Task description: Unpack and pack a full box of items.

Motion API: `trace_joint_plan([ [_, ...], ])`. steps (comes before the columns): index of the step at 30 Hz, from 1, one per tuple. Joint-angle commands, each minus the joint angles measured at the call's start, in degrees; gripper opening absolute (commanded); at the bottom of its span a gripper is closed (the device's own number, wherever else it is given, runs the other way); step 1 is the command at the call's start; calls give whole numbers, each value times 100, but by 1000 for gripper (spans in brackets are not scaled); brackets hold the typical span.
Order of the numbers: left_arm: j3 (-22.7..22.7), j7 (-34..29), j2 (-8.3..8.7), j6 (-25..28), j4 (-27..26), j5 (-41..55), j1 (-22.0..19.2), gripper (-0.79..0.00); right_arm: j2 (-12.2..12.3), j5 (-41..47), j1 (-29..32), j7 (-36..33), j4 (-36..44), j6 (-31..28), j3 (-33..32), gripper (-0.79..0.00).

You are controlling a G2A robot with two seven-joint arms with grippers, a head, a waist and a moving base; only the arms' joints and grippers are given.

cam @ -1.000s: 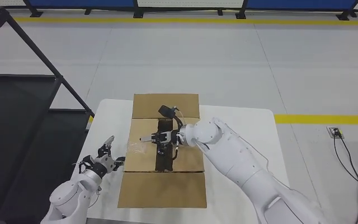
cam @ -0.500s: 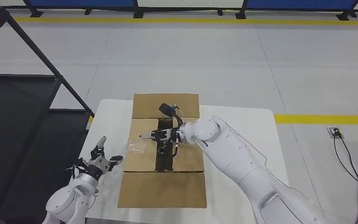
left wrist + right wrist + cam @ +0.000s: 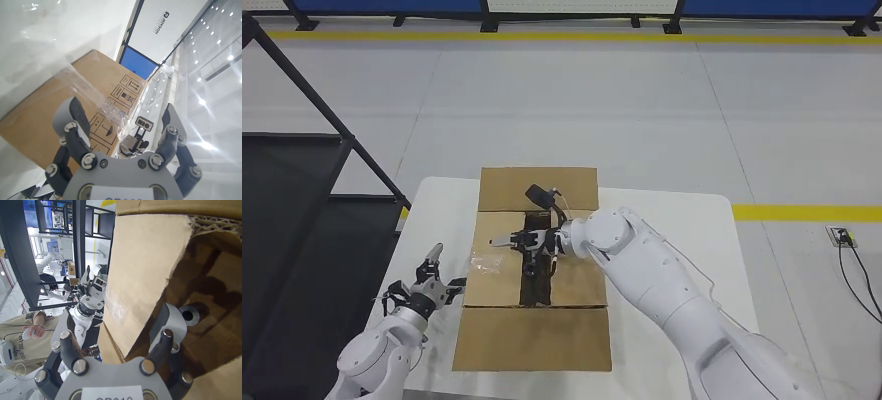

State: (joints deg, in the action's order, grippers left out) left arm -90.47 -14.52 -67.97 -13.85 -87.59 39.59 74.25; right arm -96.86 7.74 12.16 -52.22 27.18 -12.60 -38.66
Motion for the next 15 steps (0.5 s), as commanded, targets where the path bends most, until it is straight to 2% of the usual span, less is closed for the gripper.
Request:
trace_joint_plan([
  [1,35,-5,-4,-1,59,-20,-52,-397,-25,-7,-15,1,-47,-16,-4,0],
  [4,52,-7,-9,2,101,-7,-80,-434,-58,-16,-35,-10,-114,-29,-16,0],
  [10,42,4,-15,101,112,-3,-37,-650,-103,-8,-72,5,-234,-50,-76,0],
  [15,14,34,-21,248,52,-22,49,-717,-133,18,-89,12,-306,-42,-136,0],
])
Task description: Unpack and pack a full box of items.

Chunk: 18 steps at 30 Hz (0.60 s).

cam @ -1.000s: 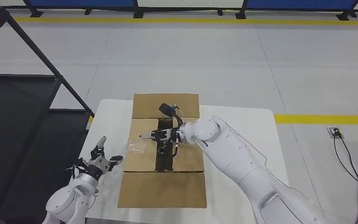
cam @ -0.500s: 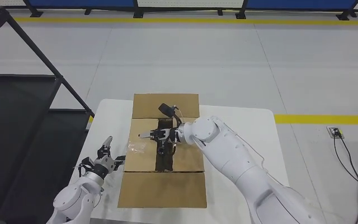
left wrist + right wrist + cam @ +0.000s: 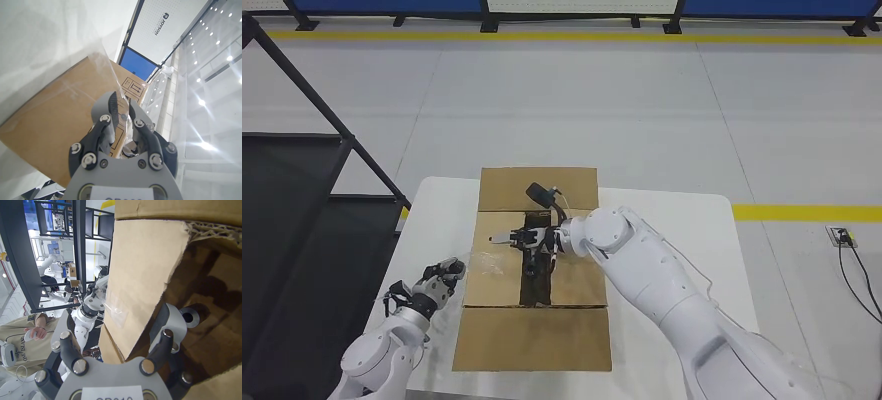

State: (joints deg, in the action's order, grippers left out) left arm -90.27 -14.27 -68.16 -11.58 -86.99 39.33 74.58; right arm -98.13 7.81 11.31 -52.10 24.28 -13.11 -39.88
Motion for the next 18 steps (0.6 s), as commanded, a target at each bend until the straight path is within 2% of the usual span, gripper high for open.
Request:
trace_joint_plan([
  [1,-15,19,-3,42,-19,18,26,-733,-12,22,-7,15,-36,35,-30,0],
  [4,-39,36,-7,114,-63,23,71,-730,-32,60,-17,40,-86,132,-73,0],
  [9,-50,158,-22,261,-147,28,152,-782,-70,82,-34,81,-172,252,-124,0],
  [10,-54,173,-25,284,-164,33,167,-785,-77,93,-38,74,-193,256,-136,-382],
  [11,-55,186,-27,305,-174,31,182,-785,-84,92,-45,66,-216,260,-144,-462],
  [13,-60,210,-32,346,-199,30,211,-785,-97,98,-57,53,-262,271,-163,-705],
  [14,-64,223,-34,362,-213,35,229,-785,-103,95,-65,45,-285,270,-171,-785],
  [18,-84,303,-44,490,-265,0,309,-785,-131,80,-88,-2,-352,297,-192,-785],
])
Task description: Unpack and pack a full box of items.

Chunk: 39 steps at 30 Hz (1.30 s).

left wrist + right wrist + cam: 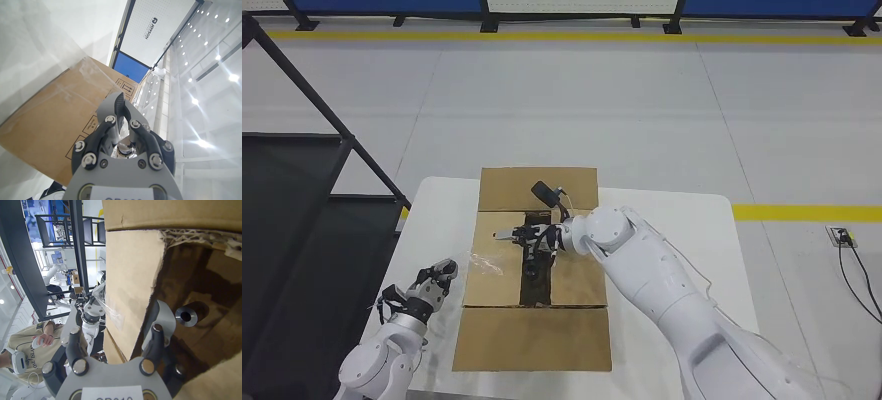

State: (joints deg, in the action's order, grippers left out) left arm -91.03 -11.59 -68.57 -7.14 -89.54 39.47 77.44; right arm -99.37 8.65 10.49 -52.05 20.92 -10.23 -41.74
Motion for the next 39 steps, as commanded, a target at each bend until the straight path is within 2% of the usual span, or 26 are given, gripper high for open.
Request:
trace_joint_plan([
  [1,-8,59,-7,88,-22,-26,47,-785,-14,-4,-12,-19,-29,11,-13,-785],
  [20,-136,536,-68,793,-318,-270,413,-785,-101,-84,-69,-67,-200,40,-148,-785],
  [39,-532,542,-82,827,-289,-210,597,-785,-142,-175,-78,-111,-264,-19,-289,-785],
])
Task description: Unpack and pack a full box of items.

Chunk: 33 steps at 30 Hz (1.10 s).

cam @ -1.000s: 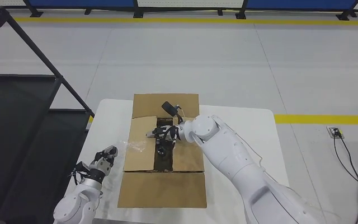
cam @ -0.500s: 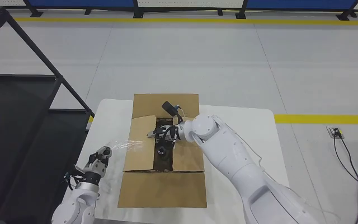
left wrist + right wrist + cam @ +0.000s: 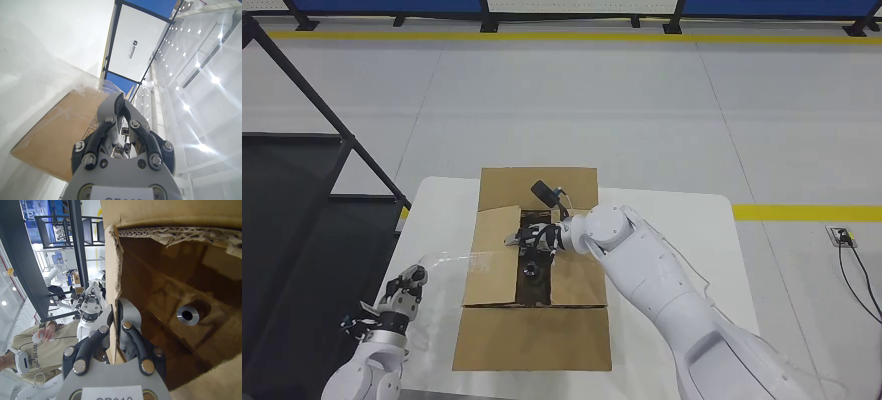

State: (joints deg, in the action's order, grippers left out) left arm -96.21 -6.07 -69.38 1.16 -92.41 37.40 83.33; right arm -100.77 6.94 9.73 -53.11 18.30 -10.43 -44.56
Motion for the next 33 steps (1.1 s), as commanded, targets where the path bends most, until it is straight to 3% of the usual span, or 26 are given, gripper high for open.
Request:
trace_joint_plan([
  [1,-27,-20,-1,-7,-2,-2,11,-705,-5,-14,-6,-9,-3,3,-12,-785],
  [3,-48,-27,-3,-23,7,-5,8,-400,-11,-30,-11,-16,-6,9,-22,-785],
  [4,-56,-24,-5,-31,13,-3,6,0,-16,-44,-12,-23,-3,12,-22,-785],
  [33,-124,51,-59,-68,-68,-220,84,0,-95,-184,-57,-82,-124,15,-183,-785],
])
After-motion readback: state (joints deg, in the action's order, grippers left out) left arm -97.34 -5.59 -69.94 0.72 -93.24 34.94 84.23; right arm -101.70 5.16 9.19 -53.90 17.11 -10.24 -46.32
